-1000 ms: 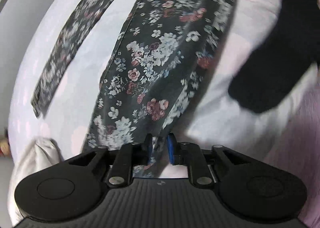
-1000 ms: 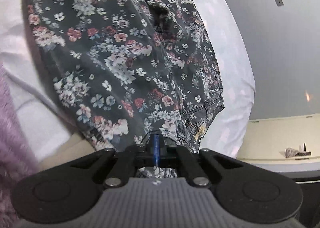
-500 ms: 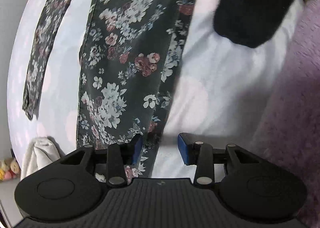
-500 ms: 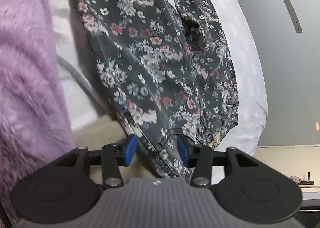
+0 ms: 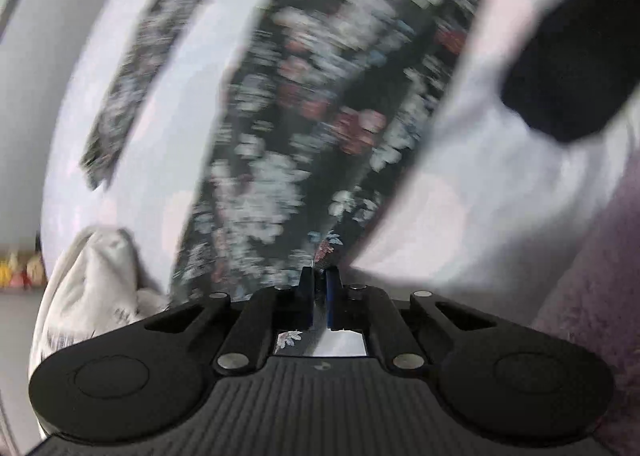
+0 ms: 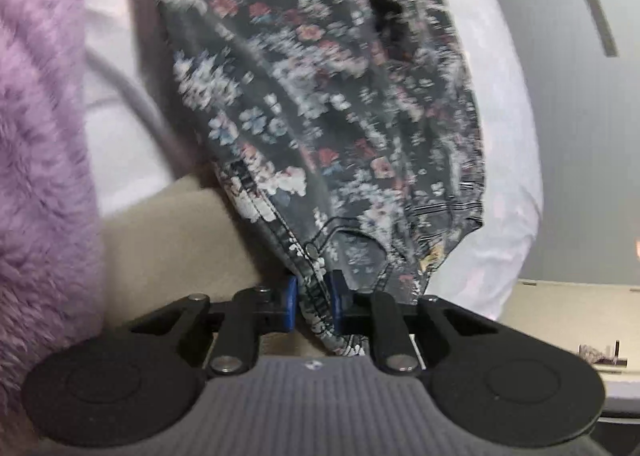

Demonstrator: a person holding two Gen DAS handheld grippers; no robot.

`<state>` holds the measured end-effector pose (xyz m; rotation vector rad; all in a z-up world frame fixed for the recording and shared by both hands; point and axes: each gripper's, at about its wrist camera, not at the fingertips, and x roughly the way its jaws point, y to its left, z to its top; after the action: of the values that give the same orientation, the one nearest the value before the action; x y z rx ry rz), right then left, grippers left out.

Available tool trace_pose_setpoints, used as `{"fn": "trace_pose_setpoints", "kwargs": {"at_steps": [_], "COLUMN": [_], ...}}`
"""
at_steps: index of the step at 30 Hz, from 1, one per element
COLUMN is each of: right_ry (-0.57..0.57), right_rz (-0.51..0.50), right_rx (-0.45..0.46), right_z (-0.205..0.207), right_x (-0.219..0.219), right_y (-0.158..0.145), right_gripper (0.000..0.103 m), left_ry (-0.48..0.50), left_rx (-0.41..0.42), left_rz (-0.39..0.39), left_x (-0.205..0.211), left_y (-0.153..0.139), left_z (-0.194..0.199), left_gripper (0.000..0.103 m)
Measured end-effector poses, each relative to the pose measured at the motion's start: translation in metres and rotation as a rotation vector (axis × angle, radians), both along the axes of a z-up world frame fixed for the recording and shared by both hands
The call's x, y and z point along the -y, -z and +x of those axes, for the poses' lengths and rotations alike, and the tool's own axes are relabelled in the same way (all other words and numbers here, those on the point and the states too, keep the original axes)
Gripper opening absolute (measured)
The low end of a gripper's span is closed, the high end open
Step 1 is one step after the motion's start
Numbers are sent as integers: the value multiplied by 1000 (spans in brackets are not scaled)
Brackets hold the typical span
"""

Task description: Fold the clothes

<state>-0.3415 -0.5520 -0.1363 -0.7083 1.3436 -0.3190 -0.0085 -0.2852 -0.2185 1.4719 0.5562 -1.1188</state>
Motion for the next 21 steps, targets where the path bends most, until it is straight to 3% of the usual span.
{"fn": "trace_pose_setpoints", "kwargs": {"at_steps": [5, 9, 16, 21], "right_ry": [129, 187, 259, 310], "right_rz": [-15, -53, -79, -59], "right_rx": [189, 306, 431, 476], "right_z": [-1, 15, 56, 95], "right_x": [22, 46, 109, 167], "right_y": [-35, -62, -97, -98], "right_gripper": [10, 9, 8, 8], "left_ry": [-169, -210, -232, -232], "left_rx": [-35, 3, 84, 124], "left_rz": [-211, -304, -318, -275], "left_x": [12, 39, 114, 180], "left_y": [-59, -101, -146, -146], "left_z": [31, 57, 111, 156], "left_gripper": [2, 2, 2, 2]}}
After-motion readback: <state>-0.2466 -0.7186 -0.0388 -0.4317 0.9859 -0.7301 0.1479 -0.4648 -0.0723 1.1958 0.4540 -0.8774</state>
